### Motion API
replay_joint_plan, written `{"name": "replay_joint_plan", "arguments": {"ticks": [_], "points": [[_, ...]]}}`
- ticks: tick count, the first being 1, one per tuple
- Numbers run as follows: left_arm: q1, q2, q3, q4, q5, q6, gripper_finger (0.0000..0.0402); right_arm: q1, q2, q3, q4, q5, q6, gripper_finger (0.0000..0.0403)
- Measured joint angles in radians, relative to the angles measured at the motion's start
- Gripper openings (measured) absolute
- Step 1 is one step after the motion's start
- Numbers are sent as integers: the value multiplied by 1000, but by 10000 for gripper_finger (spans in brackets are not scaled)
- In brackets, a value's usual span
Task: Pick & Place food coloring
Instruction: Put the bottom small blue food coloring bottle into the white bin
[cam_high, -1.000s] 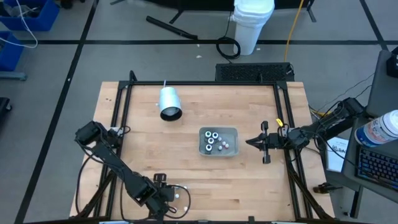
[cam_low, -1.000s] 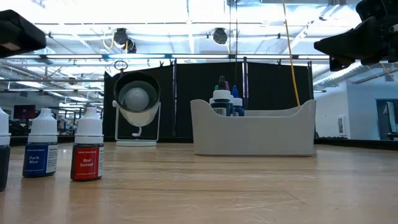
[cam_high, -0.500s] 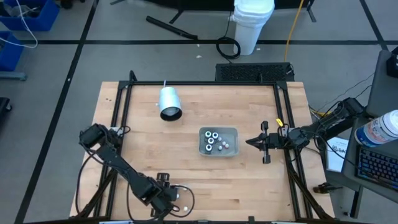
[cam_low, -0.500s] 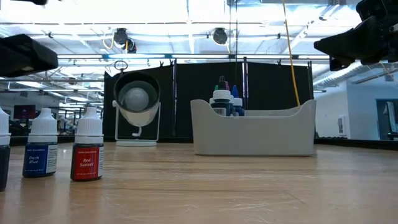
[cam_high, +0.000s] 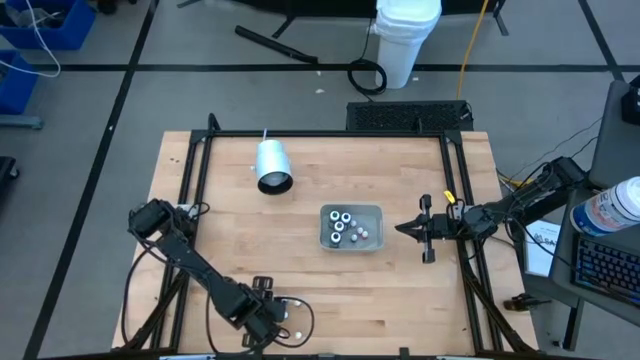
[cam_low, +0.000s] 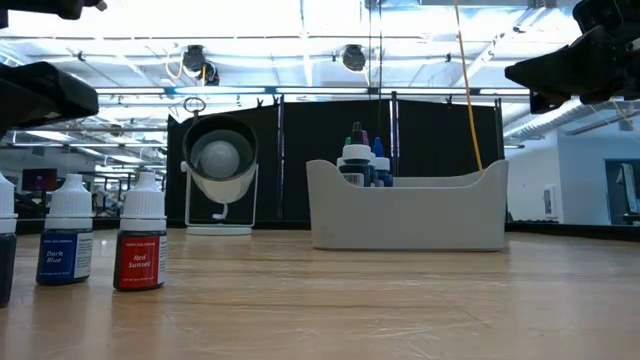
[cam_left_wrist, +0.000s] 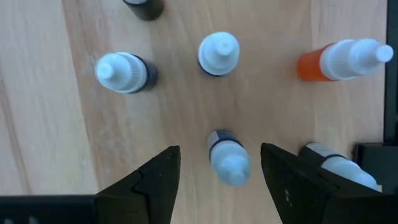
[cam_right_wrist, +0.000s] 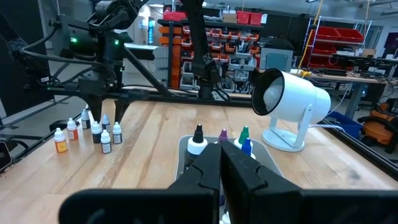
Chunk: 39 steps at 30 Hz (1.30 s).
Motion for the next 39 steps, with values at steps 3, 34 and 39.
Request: {"name": "replay_joint_plan", "arguments": {"ticks": [3,34,39], "points": [[0,0,0,1,-2,-1,220,0,0,0,4,0,0,2],[-12,-1,50,-94,72,-21,79,0,0,0,22,-1,8,2],[1,-1,173,-297,56,40,72,0,0,0,22,-1,7,2]]}}
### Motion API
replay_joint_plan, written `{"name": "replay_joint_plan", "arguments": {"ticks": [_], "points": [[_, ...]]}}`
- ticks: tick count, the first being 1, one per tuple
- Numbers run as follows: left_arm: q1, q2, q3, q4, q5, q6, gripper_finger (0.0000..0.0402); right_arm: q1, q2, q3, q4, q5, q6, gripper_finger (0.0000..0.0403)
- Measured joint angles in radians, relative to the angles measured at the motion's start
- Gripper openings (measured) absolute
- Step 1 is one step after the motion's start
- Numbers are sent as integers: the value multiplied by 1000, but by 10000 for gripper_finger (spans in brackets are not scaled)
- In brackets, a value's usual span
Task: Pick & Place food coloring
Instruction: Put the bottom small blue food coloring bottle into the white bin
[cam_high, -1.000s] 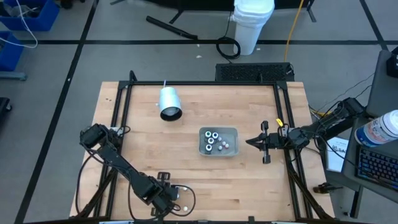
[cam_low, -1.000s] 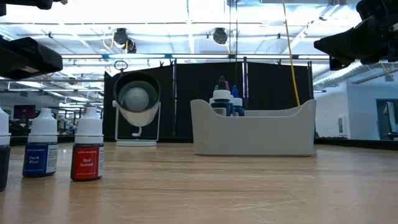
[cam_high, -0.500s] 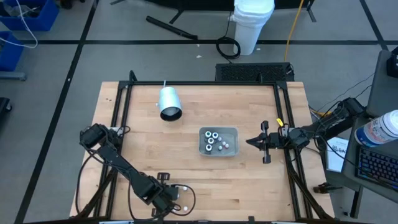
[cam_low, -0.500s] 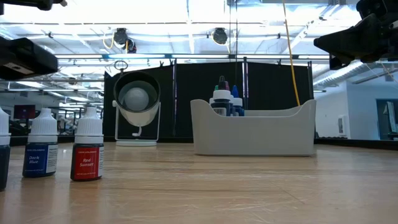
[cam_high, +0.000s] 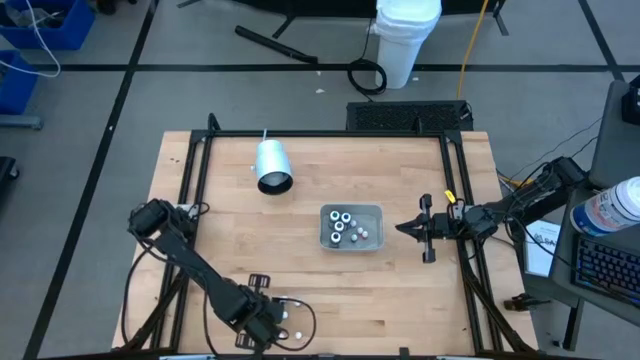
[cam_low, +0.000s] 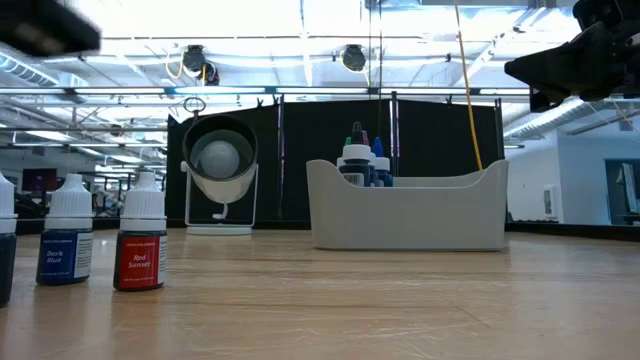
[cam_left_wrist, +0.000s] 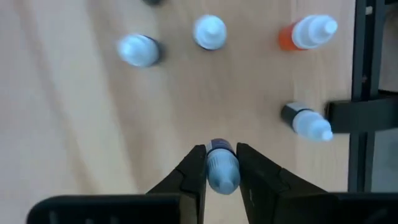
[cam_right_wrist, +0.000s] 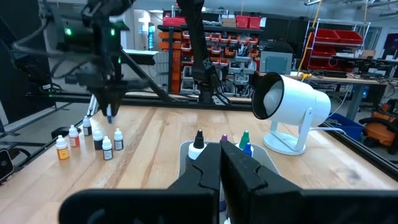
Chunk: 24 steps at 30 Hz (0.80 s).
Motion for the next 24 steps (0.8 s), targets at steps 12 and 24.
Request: {"name": "replay_joint_plan", "arguments": {"ticks": [12,24], "points": [[57,0,232,-241,-146,232,79,0,0,0,0,0,-6,2],[269,0,422,-233,-119,491,80,0,0,0,9,0,-2,2]]}}
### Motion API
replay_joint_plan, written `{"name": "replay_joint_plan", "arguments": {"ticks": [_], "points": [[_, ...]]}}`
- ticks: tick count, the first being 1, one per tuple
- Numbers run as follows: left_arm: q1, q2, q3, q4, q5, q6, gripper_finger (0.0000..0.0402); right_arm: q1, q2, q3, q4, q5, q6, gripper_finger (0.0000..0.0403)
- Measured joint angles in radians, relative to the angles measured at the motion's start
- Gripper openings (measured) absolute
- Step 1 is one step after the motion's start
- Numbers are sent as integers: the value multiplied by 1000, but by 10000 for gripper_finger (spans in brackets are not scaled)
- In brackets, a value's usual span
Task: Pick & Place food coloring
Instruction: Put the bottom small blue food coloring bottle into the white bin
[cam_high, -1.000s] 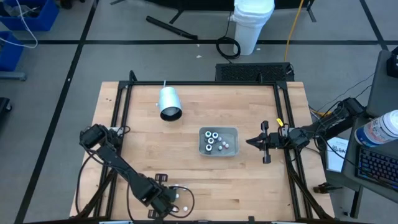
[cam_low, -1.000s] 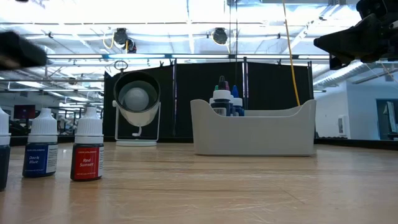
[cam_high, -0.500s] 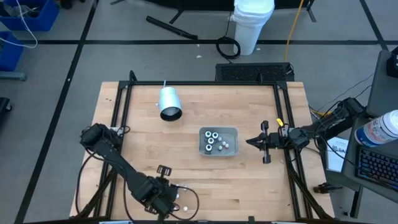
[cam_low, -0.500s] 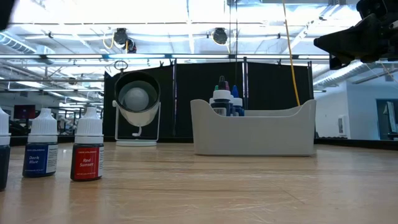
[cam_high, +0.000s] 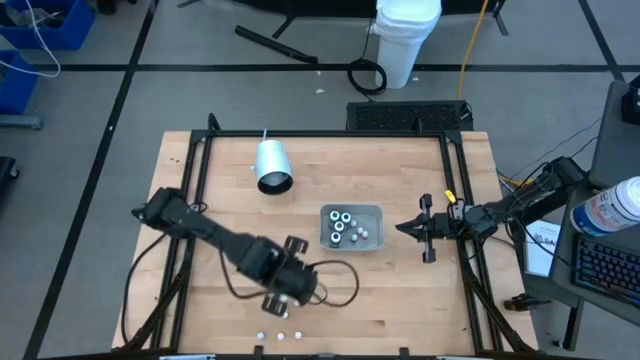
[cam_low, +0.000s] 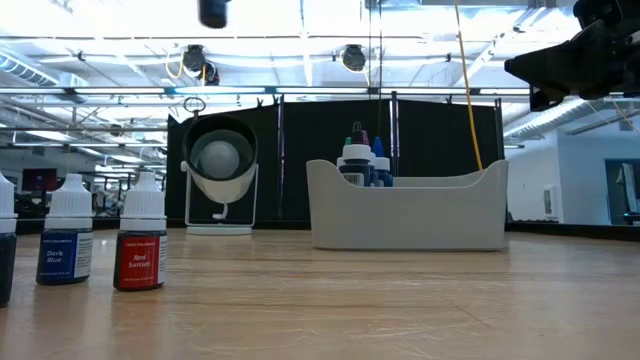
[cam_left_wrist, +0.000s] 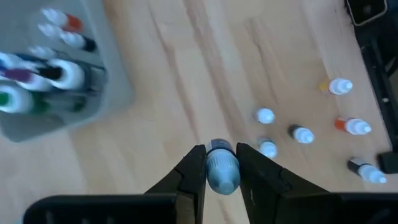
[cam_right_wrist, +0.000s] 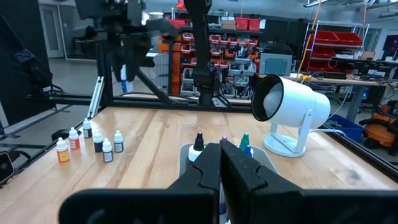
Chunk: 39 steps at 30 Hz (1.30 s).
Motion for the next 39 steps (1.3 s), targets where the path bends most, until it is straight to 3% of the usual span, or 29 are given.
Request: {"name": "replay_joint_plan", "arguments": {"ticks": [4,8,13,20,26,34,39], "points": [[69,0,58,47,-4,81,81,0,0,0,0,0,2,2],[130,0,66,282,-34,131,81,0,0,0,0,0,2,2],[178,15,64,467,48,188,81,0,0,0,0,0,6,2],[249,60,61,456,28,220,81,0,3,0,-2,-1,28,2],[311,94,77,452,79,238,81,-1,9,0,15,1,-26,2],[403,156,236,482,66,266,81,-1,19,0,57,-1,-51,2],[438,203,258,471,106,400,81,-1,24,0,65,0,-50,2]]}}
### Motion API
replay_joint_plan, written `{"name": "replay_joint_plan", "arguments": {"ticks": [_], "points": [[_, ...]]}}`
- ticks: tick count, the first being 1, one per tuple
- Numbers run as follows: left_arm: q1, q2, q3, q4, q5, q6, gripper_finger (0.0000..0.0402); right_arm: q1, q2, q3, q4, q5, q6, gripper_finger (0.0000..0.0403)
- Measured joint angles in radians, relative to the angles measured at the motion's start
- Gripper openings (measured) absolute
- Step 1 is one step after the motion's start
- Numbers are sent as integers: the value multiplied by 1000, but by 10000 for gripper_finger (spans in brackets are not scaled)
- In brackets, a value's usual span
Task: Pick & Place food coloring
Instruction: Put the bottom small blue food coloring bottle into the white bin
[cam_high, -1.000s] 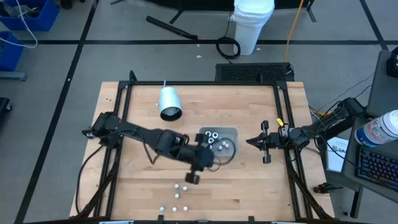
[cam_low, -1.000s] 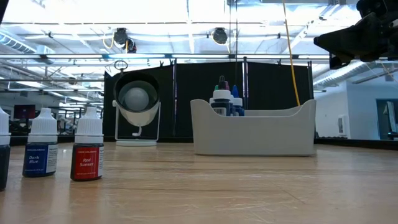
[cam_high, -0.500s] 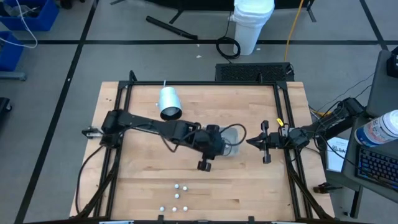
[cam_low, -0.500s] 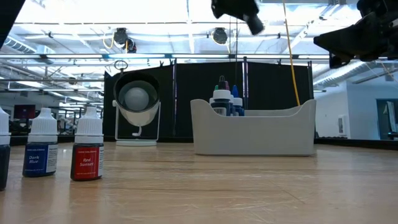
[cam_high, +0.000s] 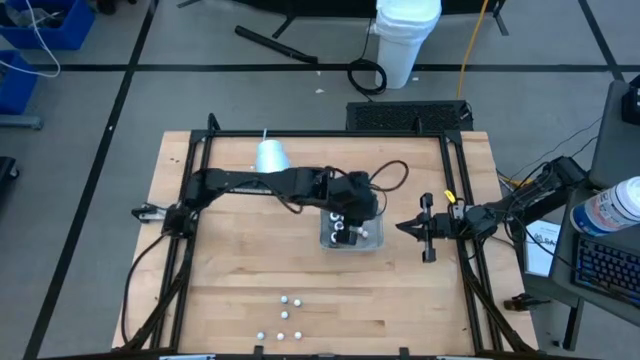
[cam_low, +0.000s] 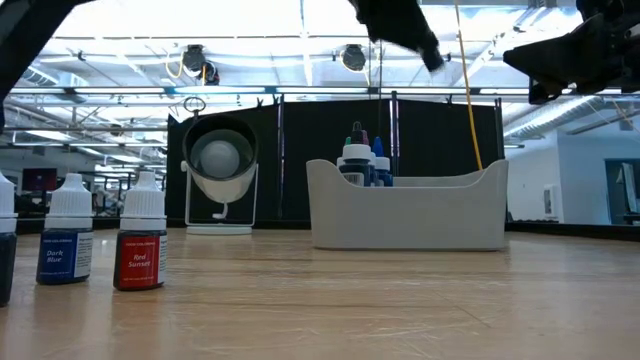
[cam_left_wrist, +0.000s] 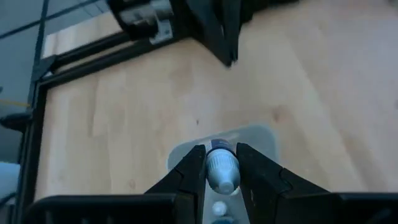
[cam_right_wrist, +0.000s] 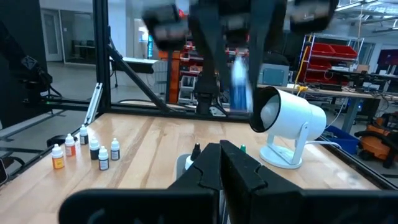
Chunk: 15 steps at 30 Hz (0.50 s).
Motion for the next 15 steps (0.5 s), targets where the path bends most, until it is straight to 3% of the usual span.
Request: {"name": "replay_joint_plan", "arguments": {"ticks": [7,15], "points": [[30,108,-2,-8,-1,171,81,0,12,0,-8,0,36,2],[56,185,-3,29,10,225,81,0,32,0,-53,0,96,2]]}}
